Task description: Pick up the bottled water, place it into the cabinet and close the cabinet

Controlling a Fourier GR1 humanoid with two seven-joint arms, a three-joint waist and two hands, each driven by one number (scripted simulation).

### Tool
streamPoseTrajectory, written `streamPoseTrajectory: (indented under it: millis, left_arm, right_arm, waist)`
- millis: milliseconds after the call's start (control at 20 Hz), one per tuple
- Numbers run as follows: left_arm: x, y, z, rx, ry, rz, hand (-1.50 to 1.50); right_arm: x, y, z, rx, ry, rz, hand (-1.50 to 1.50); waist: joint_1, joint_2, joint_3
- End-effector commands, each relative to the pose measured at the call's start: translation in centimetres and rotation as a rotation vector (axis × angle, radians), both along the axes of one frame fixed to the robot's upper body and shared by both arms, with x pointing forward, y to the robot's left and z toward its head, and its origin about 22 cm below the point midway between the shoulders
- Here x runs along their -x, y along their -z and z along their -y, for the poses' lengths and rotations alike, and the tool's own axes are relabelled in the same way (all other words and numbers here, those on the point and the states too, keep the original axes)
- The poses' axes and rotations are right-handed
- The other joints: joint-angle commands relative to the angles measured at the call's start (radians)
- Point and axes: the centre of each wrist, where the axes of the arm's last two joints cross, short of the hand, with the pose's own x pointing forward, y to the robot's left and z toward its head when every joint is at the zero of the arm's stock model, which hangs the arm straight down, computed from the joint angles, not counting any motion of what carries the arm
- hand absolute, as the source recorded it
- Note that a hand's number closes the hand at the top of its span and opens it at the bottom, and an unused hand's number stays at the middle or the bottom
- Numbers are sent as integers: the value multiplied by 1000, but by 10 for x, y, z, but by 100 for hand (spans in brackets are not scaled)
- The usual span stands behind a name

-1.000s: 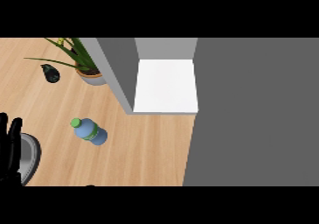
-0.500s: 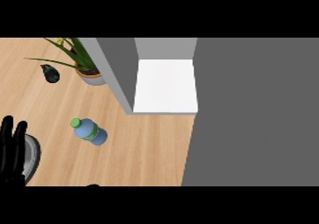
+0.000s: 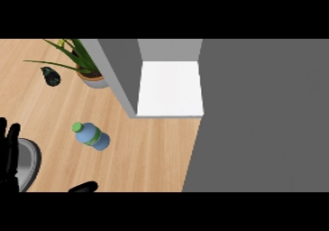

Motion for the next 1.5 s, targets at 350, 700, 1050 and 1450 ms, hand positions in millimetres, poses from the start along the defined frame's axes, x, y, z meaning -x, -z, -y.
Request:
streamPoseTrajectory:
  millis: [350,700,1050,1450]
  left_arm:
    - [-9,12,-14,-57,-27,16,-150]
    - [-32,55,-19,-59,-81,-2,-150]
    - [-35,92,-38,-60,-98,-68,-150]
    - [-63,137,-36,-85,-72,-81,-150]
  right_arm:
    - [20,-22,6,72,73,60,-150]
    - [25,-25,4,70,57,78,-150]
    - [25,-16,2,65,64,69,-150]
    - [22,-16,2,70,53,68,-150]
  waist:
    - [-2,4,-1]
    - [-7,3,-2]
    - [-7,2,-1]
    - [-8,4,-1]
